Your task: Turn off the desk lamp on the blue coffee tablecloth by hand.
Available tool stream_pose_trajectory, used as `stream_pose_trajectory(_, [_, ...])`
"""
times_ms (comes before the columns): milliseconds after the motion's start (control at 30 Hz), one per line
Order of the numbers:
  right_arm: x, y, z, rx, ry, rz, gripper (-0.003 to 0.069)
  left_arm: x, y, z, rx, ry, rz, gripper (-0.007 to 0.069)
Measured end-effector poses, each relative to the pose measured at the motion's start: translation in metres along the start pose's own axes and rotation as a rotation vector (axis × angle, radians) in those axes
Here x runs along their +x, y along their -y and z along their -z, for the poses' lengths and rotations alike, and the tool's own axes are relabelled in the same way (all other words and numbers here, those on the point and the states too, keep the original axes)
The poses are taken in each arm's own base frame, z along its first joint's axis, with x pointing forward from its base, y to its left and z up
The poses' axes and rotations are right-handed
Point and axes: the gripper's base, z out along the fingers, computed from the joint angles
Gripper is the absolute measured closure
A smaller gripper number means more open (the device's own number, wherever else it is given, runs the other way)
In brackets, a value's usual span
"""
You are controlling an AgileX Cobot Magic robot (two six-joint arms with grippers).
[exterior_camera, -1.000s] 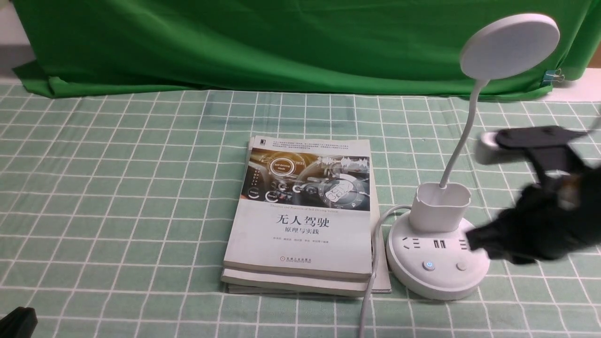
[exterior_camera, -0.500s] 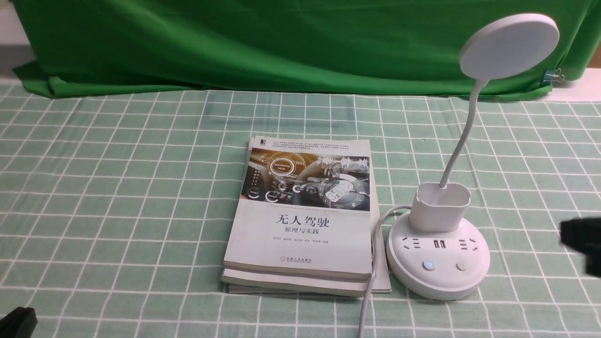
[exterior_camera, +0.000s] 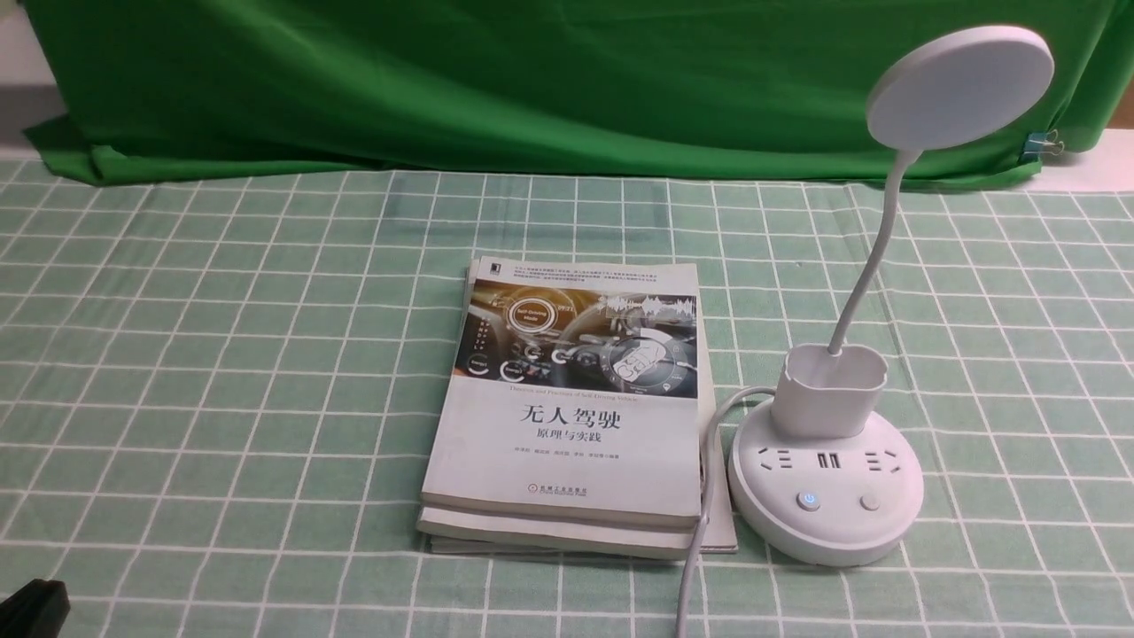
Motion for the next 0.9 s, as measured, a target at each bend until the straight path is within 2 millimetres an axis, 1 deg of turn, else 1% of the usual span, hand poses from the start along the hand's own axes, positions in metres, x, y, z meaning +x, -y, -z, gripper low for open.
stream_pose_trajectory(33, [0.021, 0.004, 0.004, 0.032, 0.033, -0.009, 0.0625, 0.000, 0.000, 0.000, 0.000, 0.000, 0.000, 0.0624])
stream_pose_trajectory(100, [0.037, 0.006, 0.006, 0.056, 0.062, -0.013, 0.0625, 0.000, 0.000, 0.000, 0.000, 0.000, 0.000, 0.0624])
stream_pose_trajectory(167, [0.049, 0.007, 0.007, 0.068, 0.082, 0.007, 0.0625, 0.000, 0.000, 0.000, 0.000, 0.000, 0.000, 0.0624])
stream_pose_trajectory(267, [0.059, 0.007, 0.010, 0.075, 0.122, 0.033, 0.0624, 0.000, 0.000, 0.000, 0.000, 0.000, 0.000, 0.0624])
stream_pose_trajectory(400, [0.064, 0.007, 0.009, 0.076, 0.118, 0.050, 0.0624, 0.000, 0.000, 0.000, 0.000, 0.000, -0.001, 0.0624])
stream_pose_trajectory(900, [0.063, 0.007, 0.009, 0.075, 0.133, 0.055, 0.0616, 0.000, 0.000, 0.000, -0.001, 0.000, -0.003, 0.0624])
